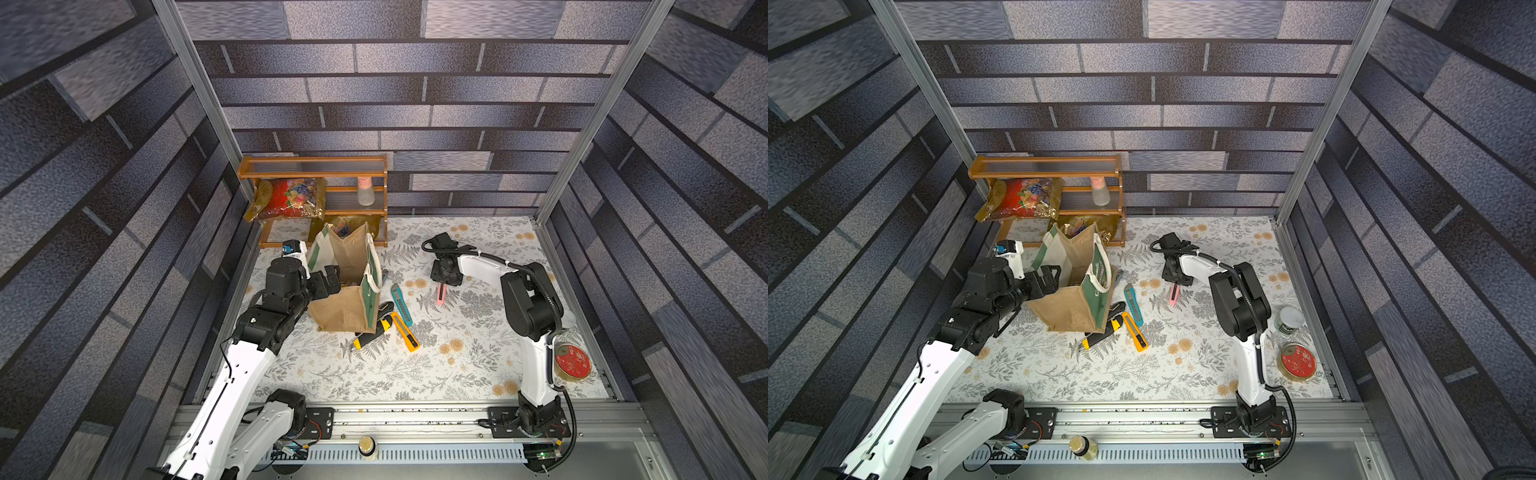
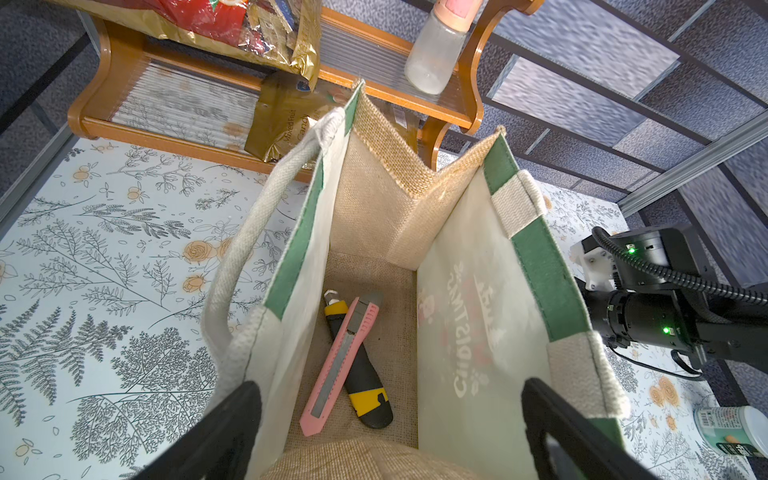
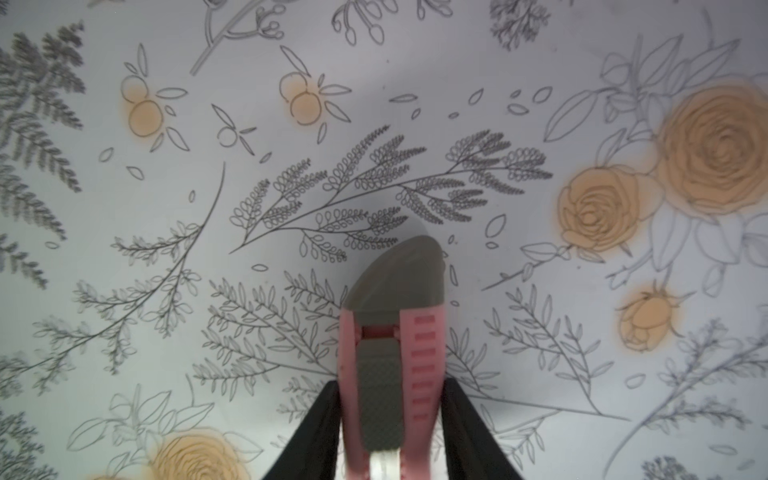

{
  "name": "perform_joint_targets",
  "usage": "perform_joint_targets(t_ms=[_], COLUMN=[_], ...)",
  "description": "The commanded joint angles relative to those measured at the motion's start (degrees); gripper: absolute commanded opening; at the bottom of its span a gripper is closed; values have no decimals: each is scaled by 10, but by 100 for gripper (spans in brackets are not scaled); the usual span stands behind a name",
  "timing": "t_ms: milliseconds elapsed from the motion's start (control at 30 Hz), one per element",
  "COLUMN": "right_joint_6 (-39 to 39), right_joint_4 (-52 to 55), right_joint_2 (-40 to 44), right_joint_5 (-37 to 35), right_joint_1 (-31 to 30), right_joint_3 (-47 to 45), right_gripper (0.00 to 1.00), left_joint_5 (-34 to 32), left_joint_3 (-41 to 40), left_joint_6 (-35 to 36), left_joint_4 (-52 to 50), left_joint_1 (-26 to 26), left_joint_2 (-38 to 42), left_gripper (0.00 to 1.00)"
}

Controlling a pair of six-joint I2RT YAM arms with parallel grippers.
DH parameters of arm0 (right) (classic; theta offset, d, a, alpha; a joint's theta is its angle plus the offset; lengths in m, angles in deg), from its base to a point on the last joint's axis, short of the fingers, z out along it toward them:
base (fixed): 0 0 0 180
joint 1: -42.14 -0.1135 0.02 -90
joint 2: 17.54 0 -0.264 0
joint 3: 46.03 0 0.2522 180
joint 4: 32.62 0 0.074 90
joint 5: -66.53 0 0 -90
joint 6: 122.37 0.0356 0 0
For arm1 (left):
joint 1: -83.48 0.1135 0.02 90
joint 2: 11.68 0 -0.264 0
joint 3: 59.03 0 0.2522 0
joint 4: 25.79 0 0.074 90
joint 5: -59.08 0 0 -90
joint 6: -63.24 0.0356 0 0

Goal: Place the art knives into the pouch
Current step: Pick up the utility knife at the center of the board.

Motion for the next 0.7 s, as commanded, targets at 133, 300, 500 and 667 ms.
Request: perform_joint_targets(t_ms=[133,300,500,667], right_joint_6=[-23,-21,-9,-8], right_joint_4=[67,36,9,4], right_joint_2=[-54,-36,20,74], right_joint_5=[-15,13,35,35], right_joint_1=[4,4,4,-3], right_joint_3=[11,-11,-40,-43], right_gripper=[39,31,26,25], left_joint_5=[3,4,3,4], left_joint_3=[2,4,7,7], left_joint_6=[-1,-1,0,0], left_joint_4=[-10,-13,-15,-16], left_joint_1=[3,3,2,2], left_joint_2=[8,7,4,-3], left_gripper=[100,100,100,100])
